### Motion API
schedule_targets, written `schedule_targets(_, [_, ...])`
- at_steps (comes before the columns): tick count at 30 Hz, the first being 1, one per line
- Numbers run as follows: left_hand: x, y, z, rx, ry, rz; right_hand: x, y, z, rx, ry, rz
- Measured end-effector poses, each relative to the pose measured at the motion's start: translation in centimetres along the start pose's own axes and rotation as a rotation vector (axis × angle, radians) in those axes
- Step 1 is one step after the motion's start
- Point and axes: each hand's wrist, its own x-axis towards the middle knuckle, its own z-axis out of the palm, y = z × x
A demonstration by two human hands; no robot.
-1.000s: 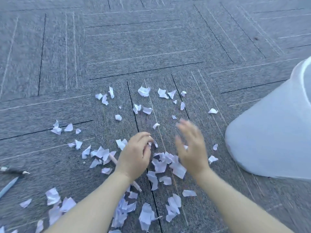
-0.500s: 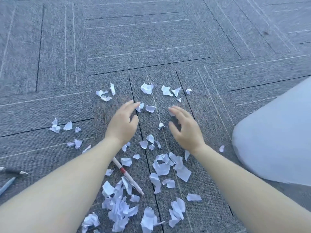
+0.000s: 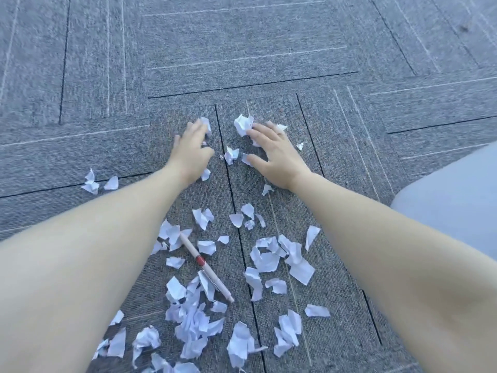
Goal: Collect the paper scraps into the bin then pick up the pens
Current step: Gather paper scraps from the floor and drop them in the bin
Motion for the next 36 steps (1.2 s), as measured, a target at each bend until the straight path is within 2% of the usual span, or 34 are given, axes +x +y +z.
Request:
schedule_targets(4, [-3.5,2.1,2.0,-0.099,-0.035,0.169,-2.9,-0.4,0.1,0.007,-0.038,-0.122])
schedule_targets(6, [-6.1,2.7,2.7,-0.185,-0.062,0.229,-5.5,-0.6,0.2,0.087,-0.016,-0.148])
schedule_targets(8, [-8.1,2.4,2.9,-0.218,0.053,0.295,-7.7,-0.7,0.4,0.183,0.158,-0.149])
schedule_targets(10, [-7.3,2.1,2.3,-0.189,0.204,0.253,-6.6,-1.1,-0.1,0.202,0.326,-0.057])
schedule_targets(11, [-6.3,2.1,2.0,-0.165,0.254,0.177,-5.0,-1.6,-0.5,0.186,0.326,0.009])
schedule_targets(12, [-5.3,2.1,1.9,-0.145,0.270,0.085,-3.0,-2.0,-0.9,0.149,0.258,0.066])
schedule_targets(14, [-3.6,2.5,1.9,-0.123,0.204,-0.069,1.4,-3.0,-1.5,-0.008,0.019,0.083])
schedule_targets(16, [-3.1,2.5,2.4,-0.118,0.135,-0.094,4.5,-3.6,-1.5,-0.159,-0.148,0.014])
schedule_targets(18, [-3.5,2.1,2.5,-0.159,0.090,-0.072,5.7,-3.5,-1.4,-0.201,-0.204,-0.020])
schedule_targets(22, [-4.9,1.1,2.1,-0.152,0.008,-0.006,3.3,-3.2,-1.8,-0.190,-0.126,-0.130])
schedule_targets(26, [-7.8,2.1,3.7,-0.054,-0.021,0.100,-4.4,-2.1,-1.3,-0.154,0.028,-0.292])
schedule_targets(28, [-9.8,2.7,5.2,-0.054,-0.027,0.152,-6.8,-1.1,-0.7,-0.084,0.203,-0.245])
schedule_targets(30, [-11.4,3.0,6.0,-0.142,-0.016,0.173,-6.0,0.1,-0.9,-0.041,0.307,-0.013])
schedule_targets(32, [-11.8,3.1,6.1,-0.184,0.089,0.148,-4.1,1.3,-1.6,0.035,0.236,0.192])
schedule_targets(33, [-11.7,3.1,6.0,-0.137,0.165,0.119,-3.3,1.4,-1.9,0.055,0.174,0.204])
schedule_targets(34, [-11.4,3.1,5.9,-0.071,0.219,0.067,-2.8,1.4,-2.0,0.055,0.114,0.163])
schedule_targets(36, [-10.8,3.2,5.8,0.009,0.205,-0.052,-3.1,0.6,-1.8,0.052,0.020,0.035])
